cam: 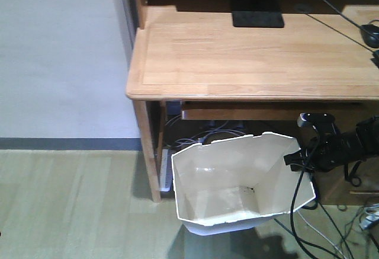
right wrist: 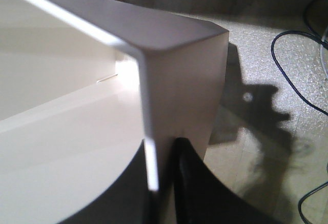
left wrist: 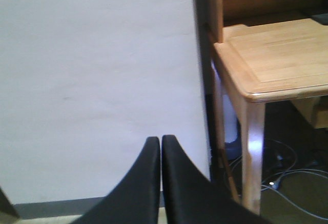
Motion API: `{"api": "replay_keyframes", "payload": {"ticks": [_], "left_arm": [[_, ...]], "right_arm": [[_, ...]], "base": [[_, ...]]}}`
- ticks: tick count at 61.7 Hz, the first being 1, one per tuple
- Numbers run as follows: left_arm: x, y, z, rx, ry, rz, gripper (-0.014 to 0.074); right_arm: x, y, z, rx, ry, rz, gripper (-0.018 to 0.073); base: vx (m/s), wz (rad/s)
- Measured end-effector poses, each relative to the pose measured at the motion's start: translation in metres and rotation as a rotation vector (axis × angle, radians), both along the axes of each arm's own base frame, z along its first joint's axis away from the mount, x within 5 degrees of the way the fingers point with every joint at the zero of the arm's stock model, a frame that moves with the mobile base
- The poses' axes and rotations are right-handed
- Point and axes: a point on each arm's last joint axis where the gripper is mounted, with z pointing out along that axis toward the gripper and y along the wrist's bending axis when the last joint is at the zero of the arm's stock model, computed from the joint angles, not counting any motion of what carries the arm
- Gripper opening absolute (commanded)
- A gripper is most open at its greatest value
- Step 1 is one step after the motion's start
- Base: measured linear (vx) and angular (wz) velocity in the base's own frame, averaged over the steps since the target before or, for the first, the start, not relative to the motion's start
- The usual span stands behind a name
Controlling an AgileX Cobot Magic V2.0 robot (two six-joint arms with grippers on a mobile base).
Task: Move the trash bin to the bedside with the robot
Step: 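Pull the held bin out from under the desk toward the robot, then drive the base, carrying the bin in the right gripper, toward the bed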
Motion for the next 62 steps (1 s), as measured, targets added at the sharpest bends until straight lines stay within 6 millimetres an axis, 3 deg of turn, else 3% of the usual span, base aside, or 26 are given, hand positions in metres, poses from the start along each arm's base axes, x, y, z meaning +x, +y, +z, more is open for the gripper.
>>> {"api": "replay_keyframes", "payload": {"ticks": [62], "left_arm": [[0.0,0.0,0.0,0.0,0.0,0.0,-0.0006]], "right_arm": [[-0.0006,0.0022,0.0005,0.02,0.005,0.009,-0.0007]], "base": [[-0.11,0.49]]}}
